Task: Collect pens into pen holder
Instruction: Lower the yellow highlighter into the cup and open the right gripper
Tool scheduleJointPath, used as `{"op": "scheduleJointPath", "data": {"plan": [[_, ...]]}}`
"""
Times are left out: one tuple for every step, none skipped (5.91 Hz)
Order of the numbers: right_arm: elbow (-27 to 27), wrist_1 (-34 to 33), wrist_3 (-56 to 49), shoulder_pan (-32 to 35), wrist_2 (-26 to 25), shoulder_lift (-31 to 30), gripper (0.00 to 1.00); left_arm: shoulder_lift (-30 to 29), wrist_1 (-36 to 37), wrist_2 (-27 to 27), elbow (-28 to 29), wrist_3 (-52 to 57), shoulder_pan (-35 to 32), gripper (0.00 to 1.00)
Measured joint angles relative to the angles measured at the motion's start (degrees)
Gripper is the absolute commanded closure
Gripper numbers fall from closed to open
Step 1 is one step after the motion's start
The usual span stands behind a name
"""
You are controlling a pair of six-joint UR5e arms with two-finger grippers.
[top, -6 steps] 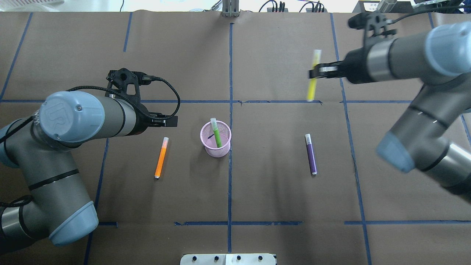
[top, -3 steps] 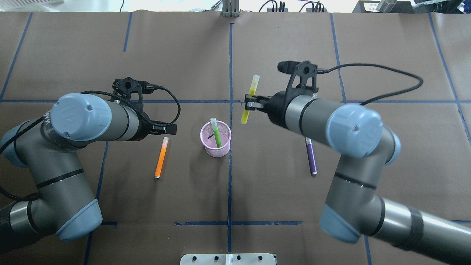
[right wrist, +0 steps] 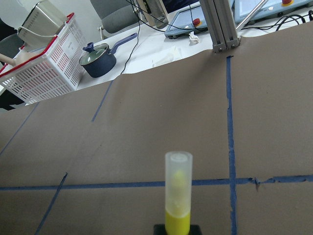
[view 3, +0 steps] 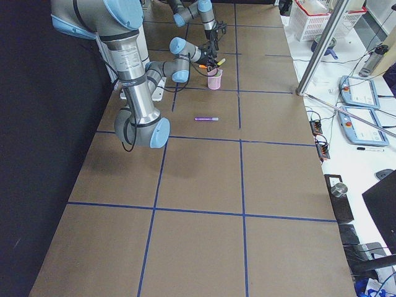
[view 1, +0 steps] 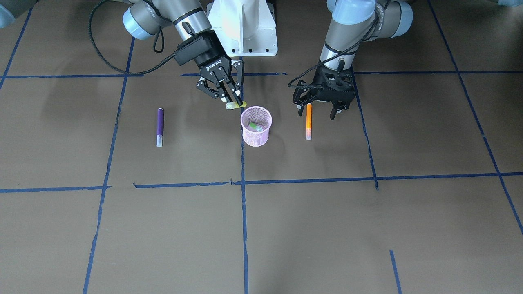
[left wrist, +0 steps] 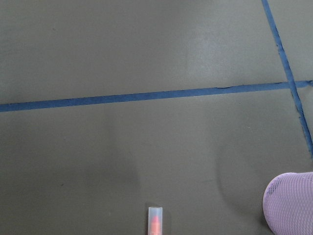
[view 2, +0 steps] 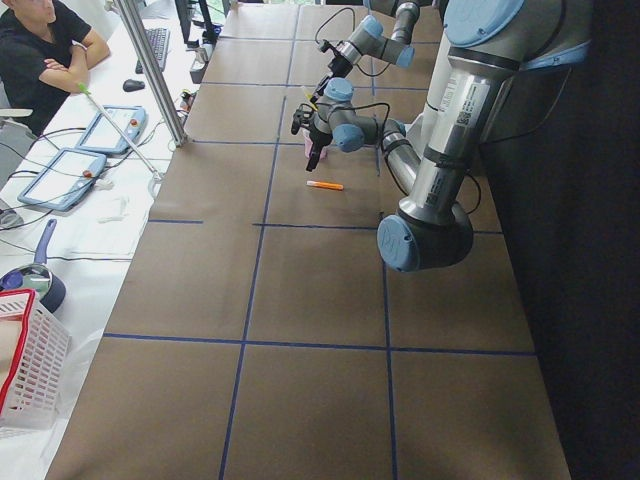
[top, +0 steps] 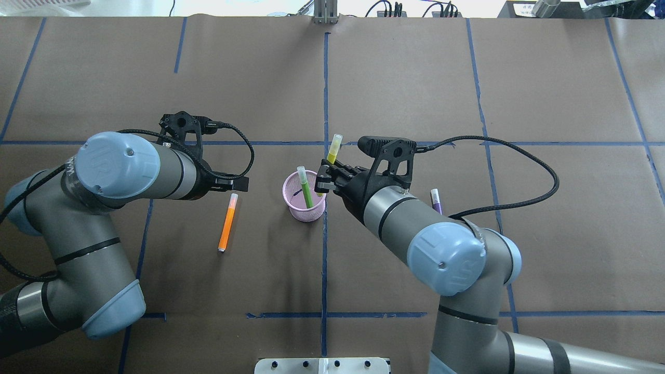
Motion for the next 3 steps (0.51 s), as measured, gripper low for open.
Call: {"op": "scheduleJointPath", "data": {"plan": [[-2.92, -0.93, 0.02, -0.73, -3.62, 2.54, 0.92, 0.10, 0.01, 0.00, -0.10, -0.03, -0.01, 0.00], [-5.16, -1.35, -0.04, -1.26, -6.21, 4.14, 0.46, 0.16, 0.02, 0.00, -0.26, -0.04, -0.02, 0.00], [-6.27, -1.59, -0.06, -1.54, -7.35, 4.85, 0.01, 0.19, 0.02, 0.00, -0.44, -0.05, -0.02, 0.00]]}}
